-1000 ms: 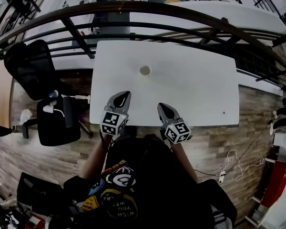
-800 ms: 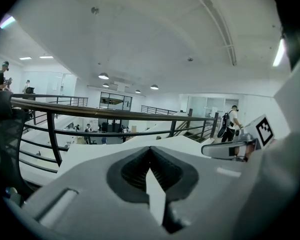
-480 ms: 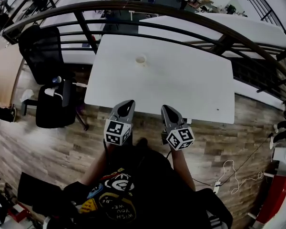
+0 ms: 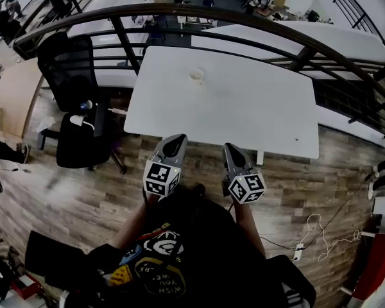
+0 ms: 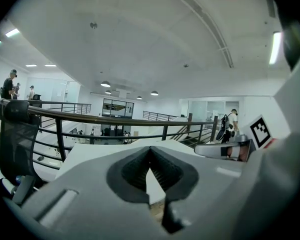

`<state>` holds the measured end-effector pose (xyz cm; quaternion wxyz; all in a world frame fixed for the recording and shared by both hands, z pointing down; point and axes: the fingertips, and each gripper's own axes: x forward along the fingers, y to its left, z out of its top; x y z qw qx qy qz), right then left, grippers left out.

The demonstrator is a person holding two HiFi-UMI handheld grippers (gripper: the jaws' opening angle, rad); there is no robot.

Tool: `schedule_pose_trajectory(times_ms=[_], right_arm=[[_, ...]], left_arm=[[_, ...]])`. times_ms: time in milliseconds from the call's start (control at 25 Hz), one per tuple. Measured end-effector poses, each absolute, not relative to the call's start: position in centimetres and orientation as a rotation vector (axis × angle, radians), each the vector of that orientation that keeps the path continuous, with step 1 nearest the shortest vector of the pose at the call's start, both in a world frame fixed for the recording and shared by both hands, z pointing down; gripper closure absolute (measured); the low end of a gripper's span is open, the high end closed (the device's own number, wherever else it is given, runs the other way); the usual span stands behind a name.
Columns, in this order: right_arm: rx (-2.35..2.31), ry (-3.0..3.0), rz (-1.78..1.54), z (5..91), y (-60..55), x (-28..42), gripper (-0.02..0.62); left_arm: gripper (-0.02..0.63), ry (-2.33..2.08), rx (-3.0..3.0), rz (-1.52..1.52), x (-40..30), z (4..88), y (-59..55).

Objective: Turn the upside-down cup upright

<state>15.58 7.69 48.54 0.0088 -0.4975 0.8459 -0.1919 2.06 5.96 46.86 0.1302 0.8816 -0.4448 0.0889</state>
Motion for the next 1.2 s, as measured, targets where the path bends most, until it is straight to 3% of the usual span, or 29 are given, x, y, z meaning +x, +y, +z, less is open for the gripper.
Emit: schedule_pose_trajectory(times_ms=[560, 1200], right_arm=[[-1.593, 2.673, -0.566, 47.3, 8.4, 11.2, 0.598], [-1.537, 2.692, -0.558, 46.3, 9.1, 9.8, 0.598]], left_arm=[[0.601, -1.335, 2.533, 0.234, -3.6, 46.1, 6.2], [0.601, -1.303, 2.538, 0.248, -3.5, 46.4, 7.4]])
